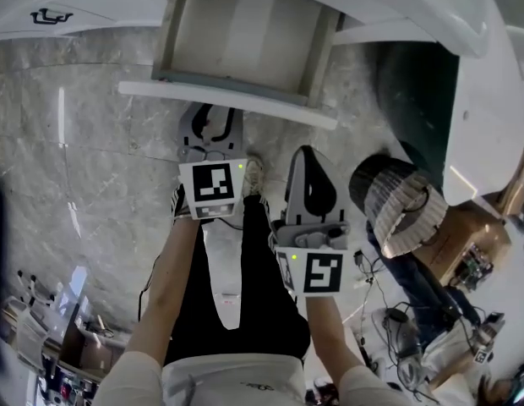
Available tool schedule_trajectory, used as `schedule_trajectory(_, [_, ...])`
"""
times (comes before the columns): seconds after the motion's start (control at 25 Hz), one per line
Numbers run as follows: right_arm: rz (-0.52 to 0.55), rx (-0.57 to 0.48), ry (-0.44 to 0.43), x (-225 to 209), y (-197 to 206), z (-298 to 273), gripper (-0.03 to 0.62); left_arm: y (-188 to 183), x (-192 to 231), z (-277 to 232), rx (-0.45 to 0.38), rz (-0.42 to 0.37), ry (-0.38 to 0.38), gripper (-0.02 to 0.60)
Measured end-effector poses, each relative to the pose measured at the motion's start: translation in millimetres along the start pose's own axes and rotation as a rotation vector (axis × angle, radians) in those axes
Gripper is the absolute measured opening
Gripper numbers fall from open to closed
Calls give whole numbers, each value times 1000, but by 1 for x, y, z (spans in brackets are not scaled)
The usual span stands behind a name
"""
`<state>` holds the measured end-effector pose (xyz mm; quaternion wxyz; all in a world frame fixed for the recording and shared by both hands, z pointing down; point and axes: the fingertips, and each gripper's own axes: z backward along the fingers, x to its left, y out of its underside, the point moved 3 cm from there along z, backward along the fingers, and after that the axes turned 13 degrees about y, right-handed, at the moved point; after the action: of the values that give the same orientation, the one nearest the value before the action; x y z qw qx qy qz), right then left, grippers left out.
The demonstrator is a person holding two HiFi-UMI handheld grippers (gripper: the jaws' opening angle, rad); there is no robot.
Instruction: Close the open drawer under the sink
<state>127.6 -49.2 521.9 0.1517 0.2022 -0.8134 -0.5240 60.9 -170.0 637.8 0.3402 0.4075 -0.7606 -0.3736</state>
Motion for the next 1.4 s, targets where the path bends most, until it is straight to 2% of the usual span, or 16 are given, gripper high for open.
schedule_trajectory(0.08, [2, -8, -9, 0, -1, -1, 29, 2, 0, -5, 30, -15, -8, 154])
schedule_trajectory(0.24, [-12, 1, -8, -4, 3, 2, 29, -6, 2, -9, 27, -48, -1, 153])
schedule_trajectory(0.52, [-2, 13, -19, -5, 10, 0, 29, -13, 12, -19, 28, -35, -5, 153])
schedule_trajectory(0.68, [3, 7, -12, -4, 8, -5, 29, -30, 21, -40, 11, -47, 2, 153])
schedule_trajectory(1.04, [-37, -17, 3, 3, -4, -20, 29, -58, 41, -85, 28, -74, 16, 153])
schedule_trajectory(1.4, [-37, -36, 41, -15, -14, -40, 29, -73, 46, -111, 21, -90, 8, 153])
